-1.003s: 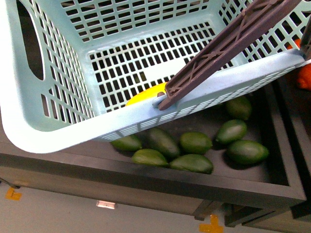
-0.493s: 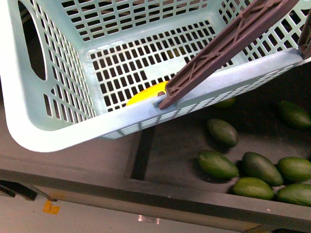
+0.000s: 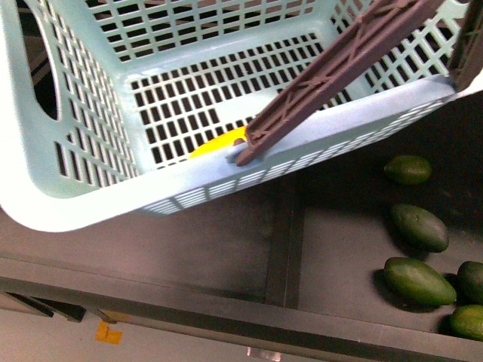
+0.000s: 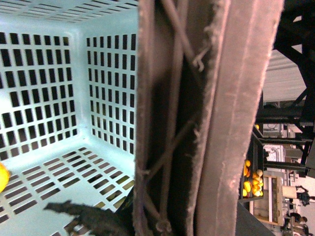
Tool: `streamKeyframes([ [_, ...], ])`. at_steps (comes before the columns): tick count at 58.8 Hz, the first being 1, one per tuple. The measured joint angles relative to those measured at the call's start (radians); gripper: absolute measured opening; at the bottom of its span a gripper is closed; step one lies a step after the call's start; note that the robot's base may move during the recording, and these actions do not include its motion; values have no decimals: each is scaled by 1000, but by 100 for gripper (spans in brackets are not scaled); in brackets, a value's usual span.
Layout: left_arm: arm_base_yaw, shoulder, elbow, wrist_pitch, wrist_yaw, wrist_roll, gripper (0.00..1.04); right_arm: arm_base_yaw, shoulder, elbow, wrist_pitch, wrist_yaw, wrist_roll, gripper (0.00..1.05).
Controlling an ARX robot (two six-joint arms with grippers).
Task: Pick mango and avocado into basket
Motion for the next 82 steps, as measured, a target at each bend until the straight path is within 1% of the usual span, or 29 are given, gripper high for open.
streamKeyframes([
  [2, -3, 0, 0, 0, 2, -1, 15, -30, 31, 26, -53, -2, 4, 96],
  [5, -8, 0, 0, 0, 6, -1, 15, -72, 82, 34, -53, -30, 1, 96],
  [9, -10, 0, 0, 0, 14, -2, 15, -141, 176, 37, 2, -105, -23, 96],
  [13, -10, 0, 0, 0, 19, -8, 15, -206, 286, 48, 93, -194, -74, 96],
  [16, -10, 0, 0, 0, 18, -10, 15, -269, 416, 78, 188, -297, -143, 96],
  [18, -10, 0, 0, 0, 13, -8, 15, -319, 539, 115, 267, -373, -234, 96],
  [19, -10, 0, 0, 0, 13, -8, 15, -329, 563, 125, 277, -385, -252, 96],
  [22, -9, 0, 0, 0, 6, -8, 15, -373, 686, 183, 280, -422, -346, 96],
  [25, -6, 0, 0, 0, -2, -8, 15, -418, 846, 254, 267, -455, -480, 96],
  [29, -5, 0, 0, 0, -8, -5, 15, -436, 975, 304, 227, -489, -600, 96],
  [33, -5, 0, 0, 0, -7, -2, 15, -435, 1059, 337, 188, -510, -700, 96],
  [37, -7, 0, 0, 0, -1, -3, 15, -429, 1122, 367, 167, -508, -773, 96],
  [42, -8, 0, 0, 0, 12, -7, 15, -414, 1212, 419, 134, -483, -883, 96],
  [52, -8, 0, 0, 0, 12, -8, 15, -364, 1351, 477, 113, -436, -1003, 96],
  [62, -8, 0, 0, 0, 6, -8, 15, -299, 1446, 517, 114, -417, -1011, 96],
  [69, -7, 0, 0, 0, 3, -8, 15, -233, 1526, 593, 108, -401, -963, 96],
  [82, -8, 0, 0, 0, 4, -8, 15, -192, 1604, 695, 66, -382, -887, 96],
])
